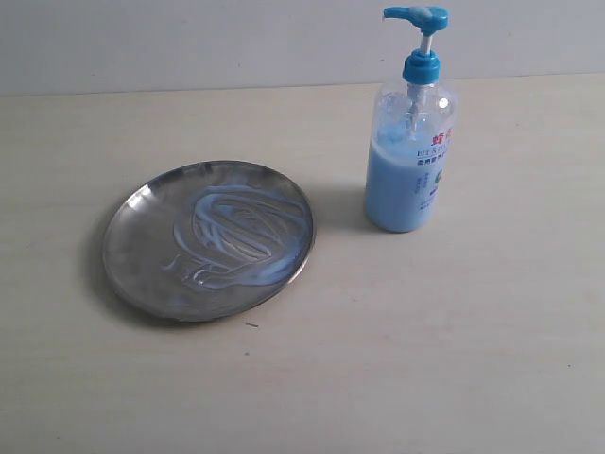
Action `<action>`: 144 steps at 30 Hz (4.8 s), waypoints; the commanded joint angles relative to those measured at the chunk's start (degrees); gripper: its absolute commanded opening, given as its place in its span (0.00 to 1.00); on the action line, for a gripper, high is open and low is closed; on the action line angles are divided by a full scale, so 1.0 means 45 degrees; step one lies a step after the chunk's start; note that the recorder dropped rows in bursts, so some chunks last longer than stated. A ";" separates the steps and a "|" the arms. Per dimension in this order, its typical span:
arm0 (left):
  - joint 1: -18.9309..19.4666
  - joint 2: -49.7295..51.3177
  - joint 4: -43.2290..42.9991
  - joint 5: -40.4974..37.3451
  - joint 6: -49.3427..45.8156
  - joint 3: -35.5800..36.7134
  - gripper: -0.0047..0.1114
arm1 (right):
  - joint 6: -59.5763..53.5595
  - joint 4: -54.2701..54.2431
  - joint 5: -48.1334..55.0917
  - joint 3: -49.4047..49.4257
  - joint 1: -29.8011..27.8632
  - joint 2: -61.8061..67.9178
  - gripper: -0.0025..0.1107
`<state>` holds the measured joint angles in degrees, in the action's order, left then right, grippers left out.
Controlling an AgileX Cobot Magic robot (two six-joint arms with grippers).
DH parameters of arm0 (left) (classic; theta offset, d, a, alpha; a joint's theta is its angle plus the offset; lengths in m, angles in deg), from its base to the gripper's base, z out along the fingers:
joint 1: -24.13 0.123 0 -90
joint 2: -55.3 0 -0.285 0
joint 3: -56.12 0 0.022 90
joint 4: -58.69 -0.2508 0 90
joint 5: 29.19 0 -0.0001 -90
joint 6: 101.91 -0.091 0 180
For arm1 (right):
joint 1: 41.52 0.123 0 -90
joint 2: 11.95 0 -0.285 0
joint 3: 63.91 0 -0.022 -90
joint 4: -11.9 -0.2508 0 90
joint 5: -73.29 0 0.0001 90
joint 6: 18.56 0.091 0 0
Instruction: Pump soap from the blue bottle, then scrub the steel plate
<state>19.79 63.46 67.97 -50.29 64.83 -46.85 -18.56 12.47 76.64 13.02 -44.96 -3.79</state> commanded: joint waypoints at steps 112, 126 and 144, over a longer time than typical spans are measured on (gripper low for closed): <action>-0.0072 -0.0082 0.0019 0.0059 -0.0005 0.0042 0.04 | -0.1646 -0.3591 -0.0295 -0.4736 0.4762 0.4821 0.88; -0.0072 -0.0082 0.0019 0.0059 -0.0005 0.0042 0.04 | -0.1264 -0.5423 -0.1035 -0.4719 0.4762 0.5131 0.88; -0.0072 -0.0082 0.0019 0.0059 -0.0005 0.0042 0.04 | -0.2409 -0.5318 -0.0746 -0.4719 0.4762 0.5131 0.89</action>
<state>19.79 63.46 67.97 -50.29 64.83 -46.85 -28.50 -11.73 73.29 -8.00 -23.62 19.07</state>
